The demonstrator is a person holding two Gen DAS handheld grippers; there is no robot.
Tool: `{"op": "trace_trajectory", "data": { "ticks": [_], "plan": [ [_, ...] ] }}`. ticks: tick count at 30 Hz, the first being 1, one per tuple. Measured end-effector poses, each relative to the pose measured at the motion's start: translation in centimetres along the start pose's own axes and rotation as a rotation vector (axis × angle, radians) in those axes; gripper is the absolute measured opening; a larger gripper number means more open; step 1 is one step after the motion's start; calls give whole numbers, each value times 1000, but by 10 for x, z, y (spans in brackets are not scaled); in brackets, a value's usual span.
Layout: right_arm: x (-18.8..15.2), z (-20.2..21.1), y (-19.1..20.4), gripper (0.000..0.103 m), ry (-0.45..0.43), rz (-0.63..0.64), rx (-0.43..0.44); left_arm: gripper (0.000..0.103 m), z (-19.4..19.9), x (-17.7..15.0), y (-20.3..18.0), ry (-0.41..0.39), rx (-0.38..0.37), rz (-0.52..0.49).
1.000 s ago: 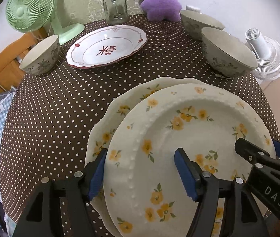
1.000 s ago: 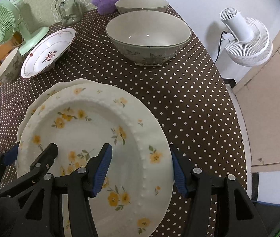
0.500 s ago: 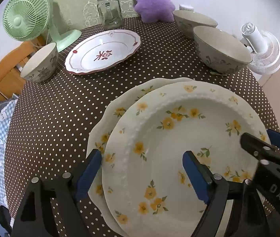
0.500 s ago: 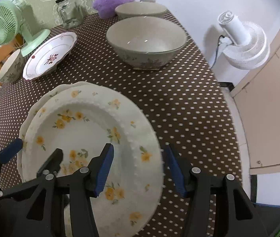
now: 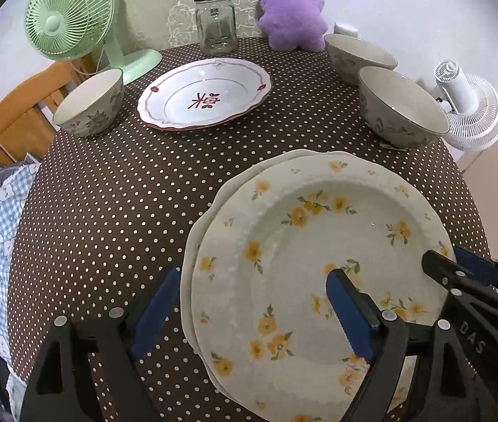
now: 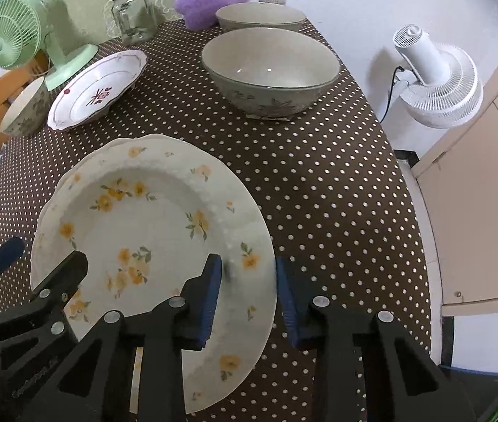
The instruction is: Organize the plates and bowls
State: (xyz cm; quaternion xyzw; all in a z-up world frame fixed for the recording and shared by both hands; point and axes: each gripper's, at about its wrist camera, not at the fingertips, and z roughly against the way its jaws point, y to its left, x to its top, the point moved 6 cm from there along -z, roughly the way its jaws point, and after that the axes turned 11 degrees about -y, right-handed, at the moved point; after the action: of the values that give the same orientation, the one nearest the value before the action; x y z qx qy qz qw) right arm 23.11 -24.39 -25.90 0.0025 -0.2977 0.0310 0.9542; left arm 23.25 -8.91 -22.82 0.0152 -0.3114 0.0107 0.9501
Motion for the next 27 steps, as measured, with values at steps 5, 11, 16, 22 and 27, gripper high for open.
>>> {"op": "trace_trajectory", "data": {
  "ticks": [5,11,16,22,27],
  "plan": [
    [5,-5,6,36,-2,8,-3,88,-3,-3,3,14,-6,6],
    [6,-5,4,36,12,-9,4,89,0,0,3,10,-19,3],
    [14,6,7,46,-14,5,28,90,12,8,6,-5,-7,16],
    [31,28,16,62,-76,21,66,90,29,23,19,-47,21,49],
    [48,50,25,68,-130,44,99,90,50,35,35,-95,34,117]
  ]
}}
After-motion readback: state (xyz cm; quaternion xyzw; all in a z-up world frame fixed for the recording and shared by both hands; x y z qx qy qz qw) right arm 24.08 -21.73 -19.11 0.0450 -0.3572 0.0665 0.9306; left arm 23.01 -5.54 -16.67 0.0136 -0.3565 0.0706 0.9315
